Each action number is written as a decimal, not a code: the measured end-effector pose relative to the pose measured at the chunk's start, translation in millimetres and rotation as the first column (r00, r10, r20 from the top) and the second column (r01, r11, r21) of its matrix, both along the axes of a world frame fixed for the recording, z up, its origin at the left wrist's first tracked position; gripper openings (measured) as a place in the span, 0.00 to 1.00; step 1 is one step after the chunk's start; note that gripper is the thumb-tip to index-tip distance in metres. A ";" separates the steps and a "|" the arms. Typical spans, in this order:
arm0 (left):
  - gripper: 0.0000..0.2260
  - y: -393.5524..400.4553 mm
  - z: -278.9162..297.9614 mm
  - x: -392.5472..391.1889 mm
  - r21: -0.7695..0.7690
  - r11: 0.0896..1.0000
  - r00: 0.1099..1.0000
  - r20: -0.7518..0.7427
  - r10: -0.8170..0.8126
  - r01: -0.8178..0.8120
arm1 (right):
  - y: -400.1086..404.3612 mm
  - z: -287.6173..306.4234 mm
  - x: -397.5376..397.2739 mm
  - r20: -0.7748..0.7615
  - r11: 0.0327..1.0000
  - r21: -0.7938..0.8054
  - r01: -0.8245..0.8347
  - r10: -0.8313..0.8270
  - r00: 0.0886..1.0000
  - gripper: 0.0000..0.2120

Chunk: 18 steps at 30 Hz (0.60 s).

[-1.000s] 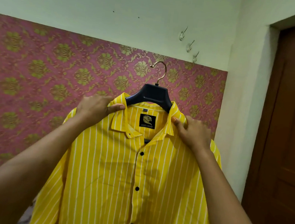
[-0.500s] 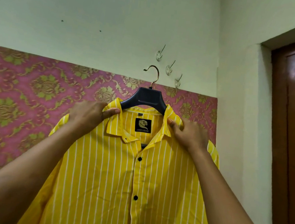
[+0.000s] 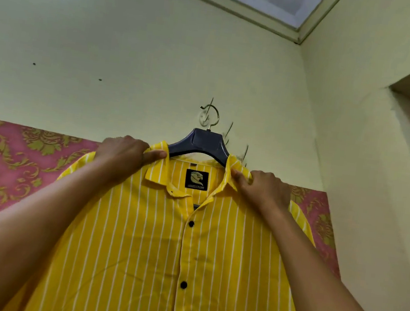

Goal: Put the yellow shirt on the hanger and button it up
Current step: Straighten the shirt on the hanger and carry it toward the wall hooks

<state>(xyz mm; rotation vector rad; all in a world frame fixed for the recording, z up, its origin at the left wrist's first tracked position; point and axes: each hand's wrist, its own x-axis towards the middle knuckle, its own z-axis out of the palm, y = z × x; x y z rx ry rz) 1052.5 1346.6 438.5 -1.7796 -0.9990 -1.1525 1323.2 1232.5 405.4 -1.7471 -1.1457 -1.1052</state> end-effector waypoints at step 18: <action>0.40 44.6 111.2 34.2 -0.056 0.996 0.997 -0.044 0.066 -0.068 | 67.8 102.0 41.8 0.020 1.000 -0.008 -0.005 0.006 1.000 0.36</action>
